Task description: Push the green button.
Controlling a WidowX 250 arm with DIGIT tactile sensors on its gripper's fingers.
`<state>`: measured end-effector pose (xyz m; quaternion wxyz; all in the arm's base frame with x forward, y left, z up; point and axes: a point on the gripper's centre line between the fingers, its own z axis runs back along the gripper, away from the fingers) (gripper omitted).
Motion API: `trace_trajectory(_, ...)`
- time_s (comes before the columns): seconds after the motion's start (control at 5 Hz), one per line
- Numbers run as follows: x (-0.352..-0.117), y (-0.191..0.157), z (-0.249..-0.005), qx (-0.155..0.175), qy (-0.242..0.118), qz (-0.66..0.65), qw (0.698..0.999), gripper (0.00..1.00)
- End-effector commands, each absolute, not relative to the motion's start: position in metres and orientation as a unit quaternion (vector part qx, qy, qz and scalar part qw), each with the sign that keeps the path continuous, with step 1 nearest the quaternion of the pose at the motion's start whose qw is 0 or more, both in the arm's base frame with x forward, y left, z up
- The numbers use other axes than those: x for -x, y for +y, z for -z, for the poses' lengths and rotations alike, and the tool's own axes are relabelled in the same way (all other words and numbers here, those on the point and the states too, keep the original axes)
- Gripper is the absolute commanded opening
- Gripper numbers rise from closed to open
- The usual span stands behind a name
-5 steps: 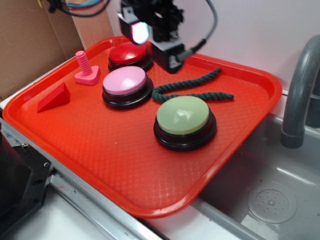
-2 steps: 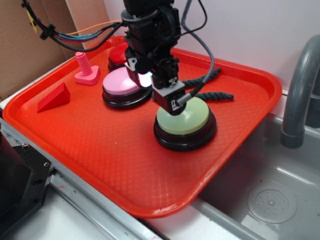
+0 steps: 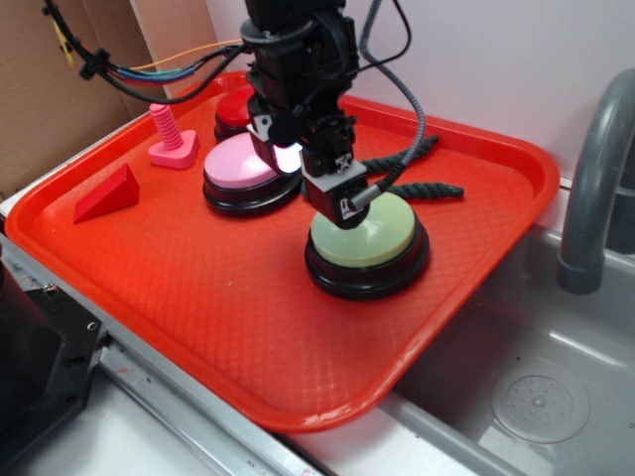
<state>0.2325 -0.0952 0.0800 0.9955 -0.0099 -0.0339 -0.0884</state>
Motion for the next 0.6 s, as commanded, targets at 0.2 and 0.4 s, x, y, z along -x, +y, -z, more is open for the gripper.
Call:
trace_trajectory(0.2,-0.273,-0.112,-0.047,0.023,-0.042,0.104,0.993,1.0)
trace_trajectory(0.4,-0.224,-0.118,-0.097,0.012,-0.046,0.134,0.99,1.0)
